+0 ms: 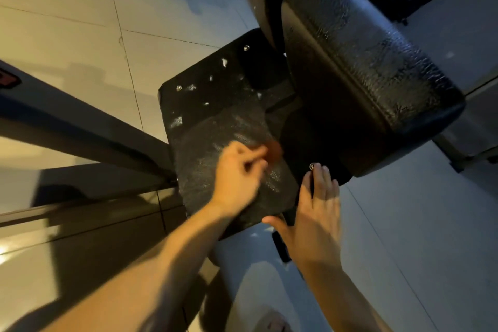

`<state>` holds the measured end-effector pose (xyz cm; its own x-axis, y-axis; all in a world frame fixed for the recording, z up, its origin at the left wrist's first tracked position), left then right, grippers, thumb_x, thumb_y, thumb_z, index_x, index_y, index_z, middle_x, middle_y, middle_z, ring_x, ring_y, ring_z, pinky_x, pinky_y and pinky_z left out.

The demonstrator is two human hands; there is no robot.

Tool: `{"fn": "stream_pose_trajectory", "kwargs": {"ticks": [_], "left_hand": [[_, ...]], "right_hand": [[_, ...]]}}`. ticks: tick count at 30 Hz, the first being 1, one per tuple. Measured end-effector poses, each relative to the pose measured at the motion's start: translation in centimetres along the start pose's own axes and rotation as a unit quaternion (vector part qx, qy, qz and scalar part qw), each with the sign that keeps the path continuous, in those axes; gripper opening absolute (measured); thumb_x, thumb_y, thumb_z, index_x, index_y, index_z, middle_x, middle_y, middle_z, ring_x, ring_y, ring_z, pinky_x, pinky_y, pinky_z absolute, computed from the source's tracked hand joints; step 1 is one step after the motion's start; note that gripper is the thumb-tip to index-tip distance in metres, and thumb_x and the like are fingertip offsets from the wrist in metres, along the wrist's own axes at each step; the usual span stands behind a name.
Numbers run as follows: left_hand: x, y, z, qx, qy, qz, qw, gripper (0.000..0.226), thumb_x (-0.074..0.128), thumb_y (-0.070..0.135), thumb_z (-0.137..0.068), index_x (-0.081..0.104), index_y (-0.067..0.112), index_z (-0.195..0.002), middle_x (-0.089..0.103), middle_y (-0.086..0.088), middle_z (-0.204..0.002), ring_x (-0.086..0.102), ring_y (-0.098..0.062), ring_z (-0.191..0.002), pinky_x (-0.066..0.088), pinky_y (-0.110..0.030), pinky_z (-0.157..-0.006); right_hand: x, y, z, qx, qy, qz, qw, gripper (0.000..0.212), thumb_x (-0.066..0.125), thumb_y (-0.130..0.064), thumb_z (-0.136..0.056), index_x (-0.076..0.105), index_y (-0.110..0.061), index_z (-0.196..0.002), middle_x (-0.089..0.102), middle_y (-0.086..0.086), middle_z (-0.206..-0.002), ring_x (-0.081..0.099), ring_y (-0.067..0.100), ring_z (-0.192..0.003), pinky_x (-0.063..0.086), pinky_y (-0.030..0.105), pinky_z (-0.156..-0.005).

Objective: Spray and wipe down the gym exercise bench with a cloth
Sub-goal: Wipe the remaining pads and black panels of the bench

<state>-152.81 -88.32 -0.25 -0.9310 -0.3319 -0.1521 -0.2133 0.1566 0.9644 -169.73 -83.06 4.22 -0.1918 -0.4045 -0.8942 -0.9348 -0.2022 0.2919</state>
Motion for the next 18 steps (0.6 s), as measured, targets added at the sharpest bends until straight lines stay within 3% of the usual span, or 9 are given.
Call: {"fn": "stream_pose_trajectory", "kwargs": {"ticks": [2,4,6,9,11,12,14,16,18], "left_hand": [[2.4,3.2,3.5,0.067,-0.098,0.016,0.993,0.027,0.065,0.026,-0.093,0.075,0.024,-0.118,0.053,0.005,-0.101,0.056,-0.014,-0.102,0.048,-0.03,-0.093],[2.7,3.9,3.8,0.102,-0.134,0.0,0.986,0.027,0.066,0.025,-0.095,0.074,0.025,-0.121,0.052,0.005,-0.103,0.054,-0.014,-0.103,0.046,-0.027,-0.093],[1.3,2.3,0.8,0.103,-0.093,-0.031,0.99,0.03,0.068,0.02,-0.096,0.073,0.025,-0.125,0.053,0.003,-0.102,0.055,-0.016,-0.098,0.046,-0.028,-0.09],[-2.6,-2.0,-4.8,-0.022,0.036,-0.065,0.997,0.033,0.069,0.021,-0.096,0.071,0.021,-0.129,0.056,-0.003,-0.106,0.059,-0.023,-0.103,0.043,-0.029,-0.093],[-3.4,-3.2,-6.1,-0.078,0.067,-0.071,0.992,0.034,0.069,0.022,-0.096,0.07,0.02,-0.13,0.055,-0.002,-0.108,0.058,-0.023,-0.107,0.038,-0.023,-0.092],[-2.6,-2.2,-6.0,-0.06,0.043,-0.063,0.995,0.033,0.07,0.02,-0.095,0.071,0.018,-0.128,0.054,0.0,-0.106,0.058,-0.024,-0.106,0.037,-0.021,-0.09],[0.4,1.9,-4.7,0.05,-0.055,-0.039,0.996,0.029,0.074,0.016,-0.092,0.075,0.017,-0.121,0.053,0.001,-0.101,0.059,-0.025,-0.101,0.041,-0.026,-0.088],[3.3,5.3,-2.4,0.165,-0.15,-0.054,0.973,0.032,0.072,0.019,-0.091,0.075,0.022,-0.123,0.054,0.0,-0.104,0.057,-0.02,-0.102,0.044,-0.029,-0.09],[3.3,5.7,-3.6,0.204,-0.131,-0.069,0.968,0.032,0.068,0.023,-0.092,0.074,0.022,-0.124,0.056,-0.005,-0.106,0.057,-0.022,-0.102,0.046,-0.033,-0.091]], "right_hand": [[-0.2,0.0,-0.2,-0.007,0.022,-0.019,1.0,0.096,0.05,-0.068,-0.084,0.047,0.005,-0.146,0.03,0.025,-0.162,0.014,0.033,-0.155,-0.001,0.04,-0.129],[-0.3,0.0,-0.2,-0.002,0.024,-0.032,0.999,0.096,0.047,-0.069,-0.084,0.049,0.005,-0.145,0.031,0.025,-0.162,0.012,0.031,-0.155,-0.003,0.038,-0.129],[0.1,-0.1,-0.1,-0.002,0.002,-0.019,1.0,0.108,0.044,-0.08,-0.083,0.041,0.005,-0.15,0.029,0.024,-0.162,0.016,0.035,-0.155,0.001,0.042,-0.129],[0.3,-0.2,0.2,0.009,-0.021,0.0,1.0,0.115,0.042,-0.084,-0.08,0.034,0.003,-0.155,0.023,0.021,-0.166,0.011,0.034,-0.157,0.006,0.046,-0.128],[0.0,-0.2,0.2,0.014,-0.017,0.003,1.0,0.115,0.044,-0.083,-0.078,0.036,0.002,-0.155,0.025,0.021,-0.165,0.012,0.034,-0.157,0.008,0.046,-0.126],[-0.1,-0.2,0.2,0.014,-0.016,0.001,1.0,0.115,0.047,-0.083,-0.077,0.038,0.002,-0.153,0.027,0.021,-0.164,0.015,0.035,-0.156,0.008,0.046,-0.127],[-0.2,0.0,-0.1,0.017,-0.016,-0.005,1.0,0.115,0.046,-0.083,-0.075,0.042,0.004,-0.15,0.032,0.024,-0.16,0.021,0.036,-0.153,0.008,0.044,-0.126],[-0.2,0.0,-0.4,0.026,-0.013,0.002,1.0,0.115,0.048,-0.083,-0.073,0.047,0.005,-0.147,0.038,0.025,-0.156,0.023,0.035,-0.15,0.009,0.044,-0.123],[-0.1,0.0,-0.5,0.03,-0.013,0.002,0.999,0.117,0.061,-0.082,-0.069,0.047,0.005,-0.147,0.037,0.023,-0.157,0.024,0.034,-0.15,0.007,0.043,-0.124]]}}
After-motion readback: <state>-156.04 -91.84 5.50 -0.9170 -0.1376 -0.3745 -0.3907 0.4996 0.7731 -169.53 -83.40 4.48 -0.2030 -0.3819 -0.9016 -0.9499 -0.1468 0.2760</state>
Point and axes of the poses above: each hand's wrist, its own z-axis away from the middle knuckle, its own x-axis out of the palm, y = z × x, the point moved 6 cm from there along -z, towards the middle knuckle
